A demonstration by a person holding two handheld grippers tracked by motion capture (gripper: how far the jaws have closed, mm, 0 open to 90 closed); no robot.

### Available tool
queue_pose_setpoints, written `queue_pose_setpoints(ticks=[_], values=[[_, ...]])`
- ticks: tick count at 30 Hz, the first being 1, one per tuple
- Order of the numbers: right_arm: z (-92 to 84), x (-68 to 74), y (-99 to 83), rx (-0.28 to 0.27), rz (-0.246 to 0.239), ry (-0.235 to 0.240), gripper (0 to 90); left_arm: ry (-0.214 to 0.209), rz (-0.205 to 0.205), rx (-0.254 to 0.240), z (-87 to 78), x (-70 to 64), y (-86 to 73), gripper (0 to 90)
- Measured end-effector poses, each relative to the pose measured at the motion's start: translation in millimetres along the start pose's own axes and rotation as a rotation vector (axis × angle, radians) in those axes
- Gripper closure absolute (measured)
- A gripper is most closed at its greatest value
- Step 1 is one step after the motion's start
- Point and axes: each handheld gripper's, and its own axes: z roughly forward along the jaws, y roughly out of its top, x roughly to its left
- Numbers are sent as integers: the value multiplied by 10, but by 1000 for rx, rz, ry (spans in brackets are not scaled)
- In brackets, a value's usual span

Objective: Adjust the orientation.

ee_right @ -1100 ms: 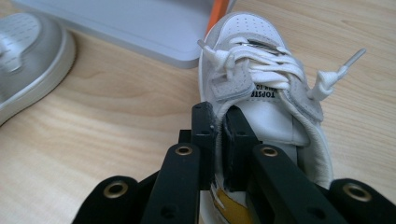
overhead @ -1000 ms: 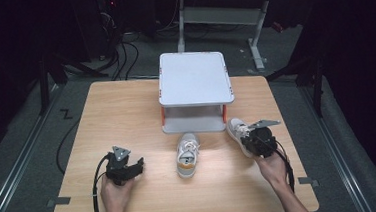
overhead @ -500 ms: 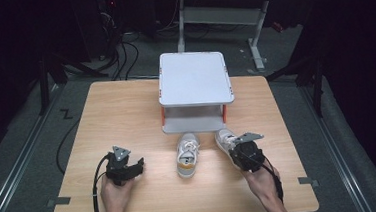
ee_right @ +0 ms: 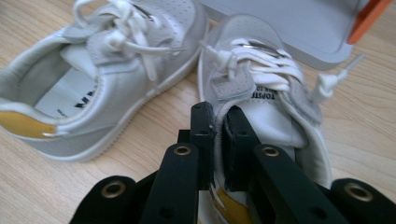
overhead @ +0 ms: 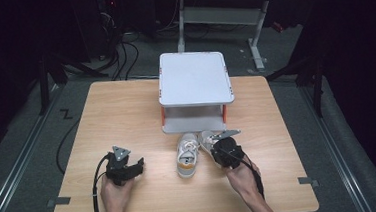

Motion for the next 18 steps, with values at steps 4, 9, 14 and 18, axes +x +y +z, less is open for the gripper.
queue_pose_setpoints(ticks=[4, 9, 14, 18], values=[[41, 74, 29, 5, -3, 48, 806, 2, 0, 0, 1, -3, 0, 311], [51, 66, 37, 5, 6, 92, 783, 7, 5, 3, 2, -10, 1, 312], [80, 76, 28, 3, 6, 147, 723, 6, 3, 2, 2, -9, 1, 312], [120, 90, 22, 3, 11, 184, 685, 7, 5, 2, 3, -11, 1, 312]])
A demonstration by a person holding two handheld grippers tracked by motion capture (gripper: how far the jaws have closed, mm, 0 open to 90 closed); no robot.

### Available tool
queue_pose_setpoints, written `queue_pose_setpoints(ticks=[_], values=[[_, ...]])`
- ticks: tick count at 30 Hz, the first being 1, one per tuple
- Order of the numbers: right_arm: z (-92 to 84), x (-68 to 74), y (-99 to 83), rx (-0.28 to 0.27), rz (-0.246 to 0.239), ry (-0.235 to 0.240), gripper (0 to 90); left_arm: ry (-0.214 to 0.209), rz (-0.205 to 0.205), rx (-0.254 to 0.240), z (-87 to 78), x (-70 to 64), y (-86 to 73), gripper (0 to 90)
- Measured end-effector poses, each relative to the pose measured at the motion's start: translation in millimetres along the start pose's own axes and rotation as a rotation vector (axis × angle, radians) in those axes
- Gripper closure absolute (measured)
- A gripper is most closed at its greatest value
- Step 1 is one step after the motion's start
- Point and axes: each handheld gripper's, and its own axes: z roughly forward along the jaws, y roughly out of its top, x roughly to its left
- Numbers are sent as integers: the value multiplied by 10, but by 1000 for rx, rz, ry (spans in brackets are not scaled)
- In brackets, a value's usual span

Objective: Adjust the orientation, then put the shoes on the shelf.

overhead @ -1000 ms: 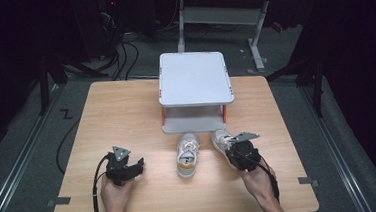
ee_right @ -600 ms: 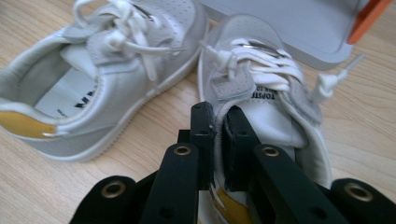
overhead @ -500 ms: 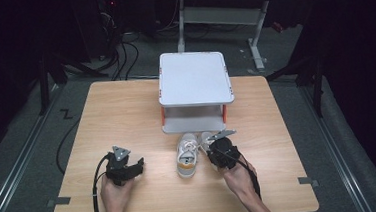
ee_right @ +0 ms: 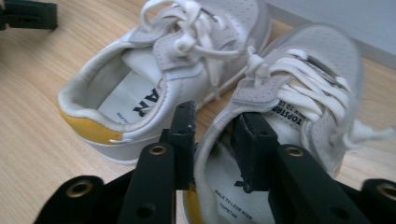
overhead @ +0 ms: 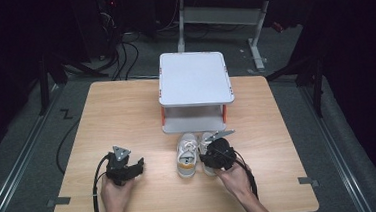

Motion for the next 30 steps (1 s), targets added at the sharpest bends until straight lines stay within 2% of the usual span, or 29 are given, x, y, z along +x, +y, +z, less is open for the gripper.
queue_pose_setpoints(ticks=[1, 3, 4, 5, 6, 11, 12, 13, 17, 18, 19, 21, 23, 24, 25, 26, 27, 28, 29, 30], values=[[20, 6, -2, -2, -5, 20, 656, 1, 1, 1, 0, -1, 0, 312], [22, 7, -3, -7, -7, 23, 652, 1, 0, 1, -1, -1, 0, 313], [18, -9, -14, -13, -1, 33, 608, 2, 1, 1, 0, -2, 0, 314], [18, -9, -14, -13, -1, 33, 608, 2, 1, 1, 0, -2, 0, 315], [-5, -48, -34, -28, 19, 64, 553, 3, 1, 0, 1, -3, 0, 315], [-101, -75, -84, -61, 18, 86, 518, 3, -2, -1, 1, -3, 0, 316], [-145, -110, -121, -89, 21, 101, 507, 2, -4, 0, 0, 0, 1, 312], [-145, -110, -121, -89, 21, 101, 507, 2, -4, 0, 0, 0, 1, 311], [-297, -174, -182, -165, 27, 124, 499, 3, -5, -1, 2, -4, 1, 310], [-378, -218, -211, -204, 22, 110, 498, 4, -8, 0, 0, -4, 2, 309], [-378, -218, -211, -204, 22, 110, 498, 4, -8, 0, 0, -4, 2, 309], [-447, -300, -248, -238, 32, 90, 495, 2, -9, 1, -2, 0, 2, 309], [-494, -407, -300, -266, 45, 56, 489, -2, -14, 0, -2, 3, 2, 308], [-516, -540, -374, -295, 71, 25, 480, -9, -15, -1, -1, 8, 2, 296], [-516, -540, -374, -295, 71, 25, 480, -9, -15, -1, -1, 8, 2, 291], [-507, -685, -446, -302, 104, -6, 471, -13, -16, -1, -1, 10, 2, 284], [-496, -749, -482, -302, 116, -26, 466, -21, -25, -2, 0, 16, 2, 278], [-496, -749, -482, -302, 116, -26, 466, -21, -25, -2, 0, 16, 2, 270], [-459, -870, -558, -289, 124, -82, 455, -30, -29, -2, 2, 19, 3, 253], [-450, -895, -574, -285, 125, -92, 454, -32, -33, -1, 3, 17, 4, 244]])
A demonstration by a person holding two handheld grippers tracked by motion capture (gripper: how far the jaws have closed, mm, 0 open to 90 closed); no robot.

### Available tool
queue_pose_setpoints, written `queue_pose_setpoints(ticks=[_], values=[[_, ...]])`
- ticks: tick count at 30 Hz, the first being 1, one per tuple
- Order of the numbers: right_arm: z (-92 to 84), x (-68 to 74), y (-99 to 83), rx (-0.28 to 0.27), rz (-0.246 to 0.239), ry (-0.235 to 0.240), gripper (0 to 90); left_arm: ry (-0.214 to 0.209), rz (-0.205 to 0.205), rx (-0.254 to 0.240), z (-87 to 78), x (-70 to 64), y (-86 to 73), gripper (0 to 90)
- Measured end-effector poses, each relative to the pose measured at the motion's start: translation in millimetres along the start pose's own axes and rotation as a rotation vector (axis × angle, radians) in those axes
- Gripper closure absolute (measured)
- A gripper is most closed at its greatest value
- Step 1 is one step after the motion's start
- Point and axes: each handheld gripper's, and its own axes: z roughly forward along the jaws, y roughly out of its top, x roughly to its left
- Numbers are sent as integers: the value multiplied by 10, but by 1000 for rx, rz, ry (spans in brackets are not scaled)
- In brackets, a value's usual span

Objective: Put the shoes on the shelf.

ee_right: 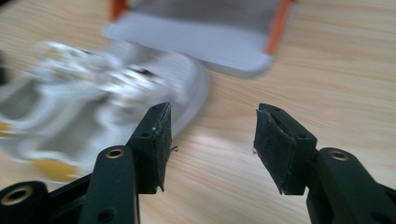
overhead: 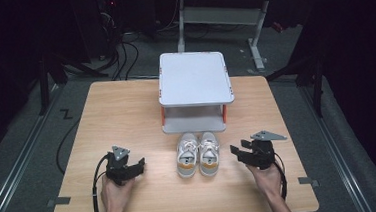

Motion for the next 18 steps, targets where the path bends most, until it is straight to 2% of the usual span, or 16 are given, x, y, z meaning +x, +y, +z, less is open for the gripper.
queue_pose_setpoints(ticks=[1, 2, 4, 5, 7, 8, 9, 11, 12, 15, 16, 17, 18], values=[[0, 0, 0, 0, 0, 0, 454, 0, 0, 0, 0, 0, 0, 233], [29, -113, -84, 19, 3, -41, 450, 4, -3, 0, 7, -12, 2, 227], [38, -148, -110, 22, 4, -51, 449, 6, -1, 1, 10, -17, 5, 222], [72, -249, -190, 30, 29, -73, 445, 13, 5, 6, 12, -28, 7, 218], [85, -278, -214, 34, 40, -80, 442, 15, 6, 6, 13, -29, 7, 218], [119, -347, -259, 41, 52, -102, 431, 16, 3, 7, 11, -27, 8, 219], [135, -371, -278, 40, 57, -116, 428, 14, -14, 1, 11, -19, 7, 218], [153, -395, -294, 40, 61, -129, 427, 15, -17, 0, 8, -12, 6, 219], [192, -429, -315, 46, 58, -152, 421, 18, -24, -2, 7, -5, 6, 222], [228, -448, -330, 57, 47, -180, 417, 22, -14, 3, 7, -4, 10, 226], [256, -459, -348, 66, 43, -201, 410, 24, -4, 20, 1, -3, 21, 230], [256, -459, -348, 66, 43, -201, 410, 24, -4, 20, 1, -3, 21, 235], [265, -460, -367, 57, 27, -213, 406, 43, 14, 49, -11, -8, 43, 247]])
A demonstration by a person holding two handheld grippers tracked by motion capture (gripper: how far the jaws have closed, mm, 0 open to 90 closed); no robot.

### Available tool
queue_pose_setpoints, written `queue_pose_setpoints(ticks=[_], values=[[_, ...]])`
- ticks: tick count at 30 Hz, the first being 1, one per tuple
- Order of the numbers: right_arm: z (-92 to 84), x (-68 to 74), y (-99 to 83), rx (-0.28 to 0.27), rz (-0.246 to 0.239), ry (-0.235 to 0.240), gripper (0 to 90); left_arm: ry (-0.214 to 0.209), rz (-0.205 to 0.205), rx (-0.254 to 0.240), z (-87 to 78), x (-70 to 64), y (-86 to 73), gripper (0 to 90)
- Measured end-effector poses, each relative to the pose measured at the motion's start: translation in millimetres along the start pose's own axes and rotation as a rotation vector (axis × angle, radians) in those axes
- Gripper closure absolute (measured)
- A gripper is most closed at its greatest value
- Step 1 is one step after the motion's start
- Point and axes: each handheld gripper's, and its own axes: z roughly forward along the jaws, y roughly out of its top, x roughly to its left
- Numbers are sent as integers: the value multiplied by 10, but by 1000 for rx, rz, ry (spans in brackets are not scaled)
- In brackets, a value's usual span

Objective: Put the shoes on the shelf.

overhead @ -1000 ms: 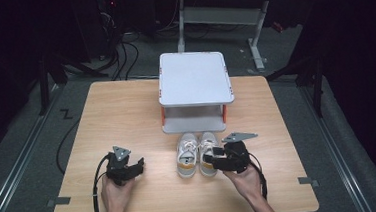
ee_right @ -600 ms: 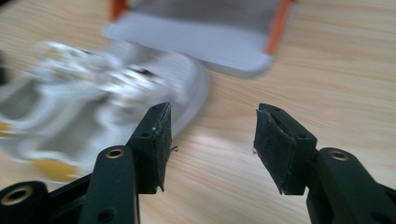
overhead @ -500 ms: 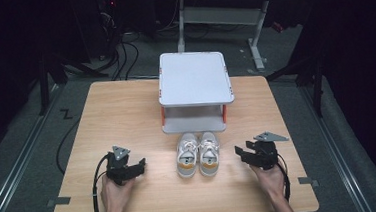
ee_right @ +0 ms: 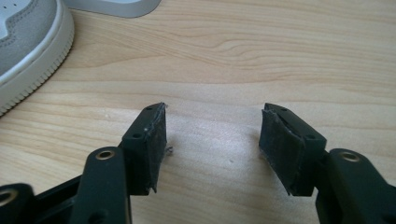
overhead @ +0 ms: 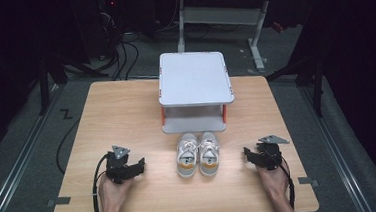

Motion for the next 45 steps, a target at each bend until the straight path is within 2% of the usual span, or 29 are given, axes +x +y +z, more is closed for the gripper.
queue_pose_setpoints(ticks=[2, 4, 6, 9, 10, 11, 12, 13, 15, 16, 21, 22, 23, 24, 25, 26, 27, 29, 30, 32, 36, 38, 43, 44, 45], values=[[2, 4, -6, -3, -8, -8, 405, 8, 8, 14, -6, -3, 13, 252], [1, 4, -8, -1, -8, -11, 400, -5, 5, 8, -29, -5, 27, 269], [4, 16, -6, 1, -16, -19, 397, -31, -11, -19, -88, -30, 59, 283], [5, 11, -6, 0, -17, -17, 396, -35, -9, -26, -126, -74, 88, 283], [5, 11, -6, 0, -14, -16, 396, -61, -5, -36, -176, -126, 119, 286], [5, 11, -6, 0, -14, -16, 396, -61, -5, -36, -176, -126, 119, 286], [4, 10, -6, 0, -14, -16, 396, -87, -1, -44, -228, -196, 161, 287], [4, 10, -6, 0, -14, -16, 396, -87, -1, -44, -228, -196, 161, 287], [3, 7, -6, 1, -15, -12, 396, -137, 9, -46, -305, -294, 231, 286], [3, 7, -6, 1, -15, -12, 396, -137, 9, -46, -305, -294, 231, 285], [3, 8, -6, 1, -13, -12, 395, -239, 38, -36, -435, -576, 374, 285], [3, 8, -6, 1, -14, -13, 394, -277, 55, -33, -469, -715, 432, 285], [3, 8, -6, 1, -15, -13, 394, -277, 55, -33, -469, -715, 432, 290], [3, 9, -6, 1, -15, -13, 393, -312, 80, -29, -478, -870, 509, 291], [3, 9, -6, 1, -15, -13, 393, -312, 80, -29, -478, -870, 509, 296], [4, 13, -6, 2, -14, -15, 392, -322, 115, -27, -470, -1040, 589, 304], [4, 13, -6, 2, -14, -15, 392, -322, 115, -27, -470, -1040, 589, 307], [4, 12, -6, 1, -15, -14, 392, -329, 142, -13, -436, -1187, 659, 317], [5, 11, -6, 0, -15, -14, 392, -329, 150, 7, -392, -1291, 702, 318], [5, 11, -6, 0, -15, -14, 391, -325, 152, 38, -334, -1394, 735, 323], [5, 11, -6, 1, -18, -14, 390, -320, 164, 72, -253, -1493, 753, 335], [5, 10, -6, 1, -18, -12, 389, -347, 159, 96, -154, -1554, 768, 344], [5, 9, -5, 2, -18, -11, 389, -353, 130, 77, -106, -1599, 797, 361], [6, 10, -5, 1, -18, -12, 389, -349, 120, 75, -101, -1613, 807, 361], [6, 11, -5, 1, -18, -13, 389, -326, 114, 74, -99, -1657, 821, 352]])
